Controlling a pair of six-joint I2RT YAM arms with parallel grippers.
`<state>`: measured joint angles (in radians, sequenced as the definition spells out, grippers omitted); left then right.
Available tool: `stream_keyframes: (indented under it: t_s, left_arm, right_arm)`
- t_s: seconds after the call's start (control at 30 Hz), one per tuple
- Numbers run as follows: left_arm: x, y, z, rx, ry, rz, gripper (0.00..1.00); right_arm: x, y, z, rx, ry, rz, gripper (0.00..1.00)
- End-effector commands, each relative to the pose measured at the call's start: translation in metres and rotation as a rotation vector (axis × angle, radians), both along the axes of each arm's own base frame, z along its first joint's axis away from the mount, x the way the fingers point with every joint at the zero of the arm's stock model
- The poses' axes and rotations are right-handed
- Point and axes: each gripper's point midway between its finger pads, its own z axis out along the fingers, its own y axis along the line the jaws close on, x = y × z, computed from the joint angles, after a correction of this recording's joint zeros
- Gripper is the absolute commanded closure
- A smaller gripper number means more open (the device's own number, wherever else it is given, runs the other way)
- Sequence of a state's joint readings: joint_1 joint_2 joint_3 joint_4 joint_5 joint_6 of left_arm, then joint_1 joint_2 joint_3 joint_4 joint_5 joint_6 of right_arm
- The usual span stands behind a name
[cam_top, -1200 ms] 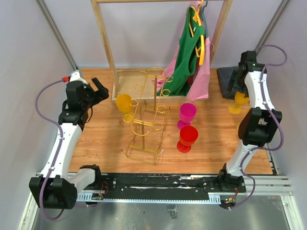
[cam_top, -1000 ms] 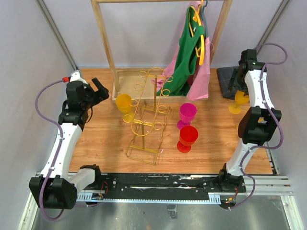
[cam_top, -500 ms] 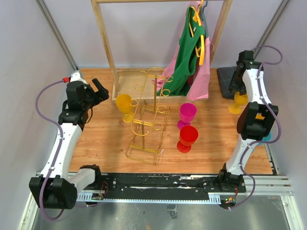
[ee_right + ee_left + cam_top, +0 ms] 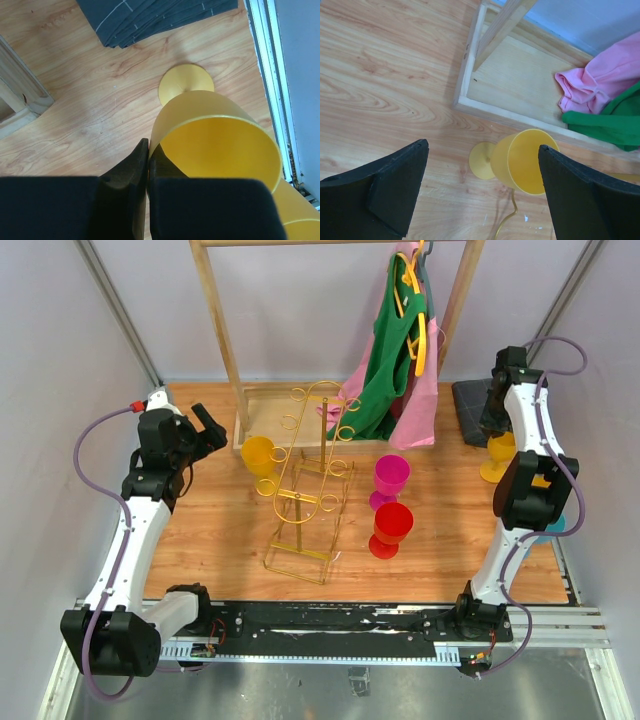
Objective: Place the wine glass upside down on the wine glass rack
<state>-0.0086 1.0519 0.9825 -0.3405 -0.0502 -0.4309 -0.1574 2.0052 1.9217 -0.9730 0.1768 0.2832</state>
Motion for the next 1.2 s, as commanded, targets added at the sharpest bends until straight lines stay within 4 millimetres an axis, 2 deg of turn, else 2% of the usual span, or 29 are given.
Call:
stream_keyframes:
  t_s: [0.0, 0.2, 0.33, 0.67, 0.87, 1.03, 1.17]
  left_arm:
    - [0.001, 0.002, 0.022, 0.009, -0.047, 0.005, 0.04]
    - [0.001, 0.003, 0.021, 0.000, -0.036, 0.017, 0.06]
    - [0.001, 0.000, 0.027, -0.010, -0.037, 0.002, 0.07]
    - [-0.004, -0.024, 0.063, -0.119, -0.102, -0.085, 0.12]
    - [-0.009, -0.047, 0.105, -0.217, -0.183, -0.187, 0.13]
    - [-0.019, -0.064, 0.149, -0.269, -0.277, -0.283, 0.13]
    - [-0.028, -0.085, 0.173, -0.349, -0.318, -0.392, 0.13]
  right_arm:
    - [-0.003, -0.003, 0.028, -0.006, -0.050, -0.020, 0.99]
    - [-0.013, 0.007, 0.074, 0.012, -0.176, -0.033, 0.99]
    - [-0.033, 0.017, 0.106, 0.012, -0.300, -0.049, 0.99]
    - [-0.085, 0.059, 0.244, 0.078, -0.818, 0.080, 0.99]
    - [-0.108, 0.109, 0.333, 0.245, -1.140, 0.285, 0.99]
    - [-0.143, 0.149, 0.410, 0.360, -1.399, 0.498, 0.99]
    - [-0.171, 0.179, 0.448, 0.490, -1.516, 0.660, 0.99]
